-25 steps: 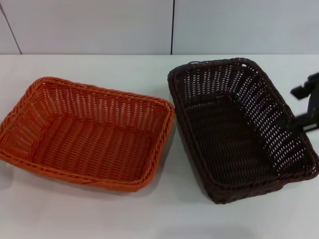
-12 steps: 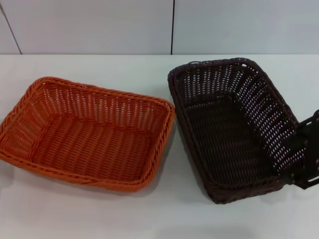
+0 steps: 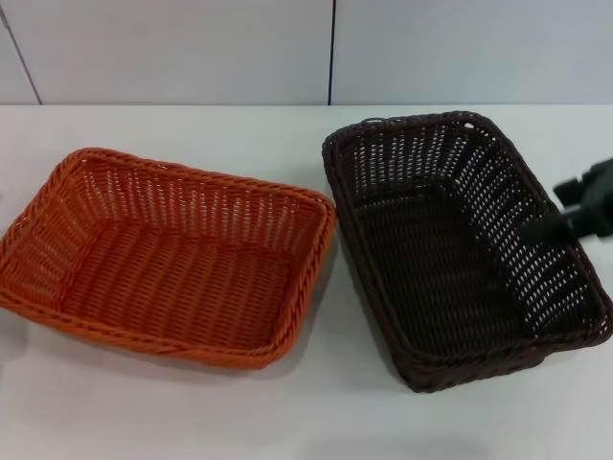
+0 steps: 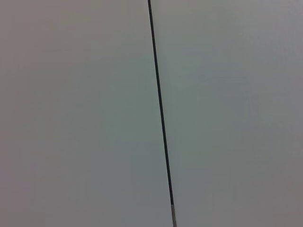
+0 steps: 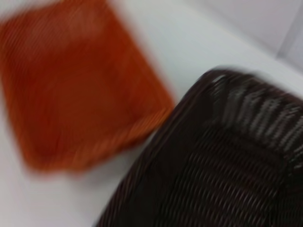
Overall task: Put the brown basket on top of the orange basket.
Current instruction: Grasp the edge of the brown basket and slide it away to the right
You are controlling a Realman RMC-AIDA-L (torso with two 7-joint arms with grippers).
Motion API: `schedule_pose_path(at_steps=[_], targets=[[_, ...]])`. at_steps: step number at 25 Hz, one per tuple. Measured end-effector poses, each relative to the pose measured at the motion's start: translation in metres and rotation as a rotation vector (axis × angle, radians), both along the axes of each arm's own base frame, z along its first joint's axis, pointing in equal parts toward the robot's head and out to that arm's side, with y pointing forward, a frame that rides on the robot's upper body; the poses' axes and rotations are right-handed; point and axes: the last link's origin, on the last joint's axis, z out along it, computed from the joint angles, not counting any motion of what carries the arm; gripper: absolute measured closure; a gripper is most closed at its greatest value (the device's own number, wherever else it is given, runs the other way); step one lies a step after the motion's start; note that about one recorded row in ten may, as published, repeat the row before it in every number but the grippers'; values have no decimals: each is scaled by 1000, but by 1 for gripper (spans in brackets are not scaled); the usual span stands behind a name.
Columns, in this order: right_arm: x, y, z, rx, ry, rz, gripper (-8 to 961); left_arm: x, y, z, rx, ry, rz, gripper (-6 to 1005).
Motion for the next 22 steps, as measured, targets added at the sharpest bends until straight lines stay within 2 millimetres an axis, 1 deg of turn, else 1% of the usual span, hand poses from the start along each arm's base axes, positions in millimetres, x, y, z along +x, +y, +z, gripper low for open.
schedule_pose_path(at_steps=[2,5,8,9,12,15,19,22], targets=[[0,3,2,47,68,-74,276,0,0,0,-1,0,1,385],[1,5,2,63,174,-153,276,0,0,0,-1,0,1,385],[1,5,4,56,264,-186,276,0,0,0,-1,-1,3,385],[1,4,5,56,267,-185,276,0,0,0,-1,-1,3,385],[1,1,5,48,200,-144,276,-1,0,0,-1,0,4,385],[2,-5,2,-11,98,-89,276,-1,-1,0,-1,0,4,385],[5,-16,-5,-207,-24,30,277,-1,-1,0,-1,0,5,386],[9,-18,-6,-262,-100,103,277,-1,-1,0,-1,0,5,386]])
